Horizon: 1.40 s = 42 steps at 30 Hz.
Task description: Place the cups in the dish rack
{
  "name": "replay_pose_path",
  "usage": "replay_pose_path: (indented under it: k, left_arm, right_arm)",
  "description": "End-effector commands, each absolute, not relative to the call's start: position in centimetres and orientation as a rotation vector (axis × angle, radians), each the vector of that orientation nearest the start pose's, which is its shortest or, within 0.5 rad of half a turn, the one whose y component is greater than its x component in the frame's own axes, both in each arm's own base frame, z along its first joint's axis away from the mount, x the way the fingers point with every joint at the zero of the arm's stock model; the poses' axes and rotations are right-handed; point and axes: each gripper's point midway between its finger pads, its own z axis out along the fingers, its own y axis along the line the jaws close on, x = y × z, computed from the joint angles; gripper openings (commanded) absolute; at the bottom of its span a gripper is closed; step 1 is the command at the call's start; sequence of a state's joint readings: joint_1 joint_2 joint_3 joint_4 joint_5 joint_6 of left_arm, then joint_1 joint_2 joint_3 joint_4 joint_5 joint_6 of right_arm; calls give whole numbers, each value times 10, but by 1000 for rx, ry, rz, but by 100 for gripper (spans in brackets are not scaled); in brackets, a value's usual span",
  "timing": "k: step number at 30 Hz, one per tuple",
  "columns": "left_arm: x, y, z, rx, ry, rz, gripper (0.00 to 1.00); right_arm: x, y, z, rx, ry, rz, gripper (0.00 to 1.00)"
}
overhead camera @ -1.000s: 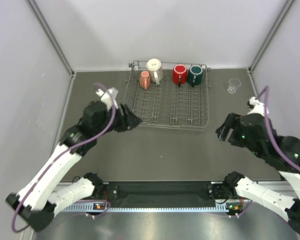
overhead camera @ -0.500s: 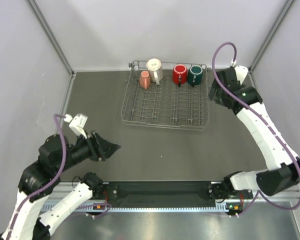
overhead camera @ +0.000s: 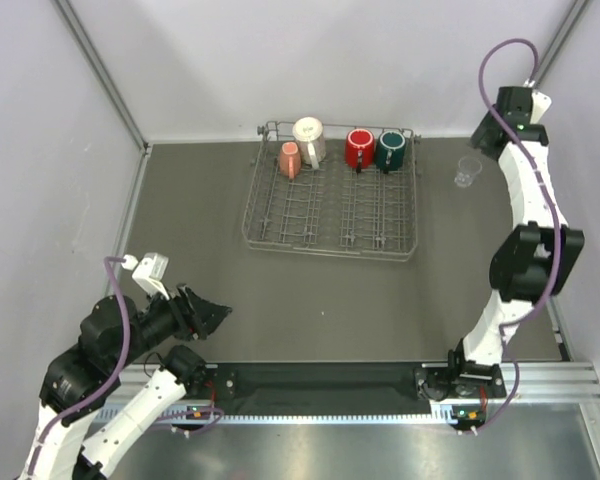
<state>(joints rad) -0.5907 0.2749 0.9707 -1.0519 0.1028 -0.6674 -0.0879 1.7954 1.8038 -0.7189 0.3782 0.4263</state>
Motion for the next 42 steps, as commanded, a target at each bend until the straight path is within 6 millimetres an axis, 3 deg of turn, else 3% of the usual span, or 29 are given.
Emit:
replay_pose_path:
  k: [1,2,3,5,6,7,9,12,16,22,25,26,31,38,42]
  left_arm:
    - [98,-110,274,-37,2038,-881,70]
    - [100,-108,274,-50,2037,-865,70]
    - [100,-107,275,-63,2038,-864,70]
    - [102,-106,274,-82,2038,-858,70]
    - [102,-106,272,-95,2046,-860,70]
    - [103,-106,270,-105,2051,-858,70]
    - [103,-107,266,-131,2065,-866,70]
    - [105,-108,264,-162,2067,-878,69]
    - [109,-115,262,-142,2064,-902,69]
    - [131,-129,266,-63,2041,-874,72]
    - [145,-143,265,-13,2060,-870,74]
    - [157,-156,262,54,2116,-848,74]
    - [175,-162,264,118,2134,-779,74]
    - [186,-172,282,144,2082,-805,74]
    - [182,-173,277,125,2091,-832,74]
  right_arm:
    - [519,-116,253,672,2072,-180,75]
    - [525,-120,248,664,2081,-177,76]
    - [535,-123,229,661,2114,-172,77]
    - [550,-127,228,643,2103,-130,79]
    - [558,-126,213,640,2123,-101,79]
    - [564,-128,216,649,2106,-83,80]
    - [574,-128,199,658,2119,-65,80]
    - [581,-128,184,688,2128,-46,79]
    - [575,-127,157,724,2157,-49,77]
    - [568,-133,148,731,2164,-78,76]
    - [569,-134,146,726,2168,-77,76]
    - [570,-137,146,736,2163,-75,75]
    - [572,-142,146,747,2154,-67,74]
    - [574,-148,131,773,2168,-58,67]
    - [576,-145,123,775,2181,-46,63]
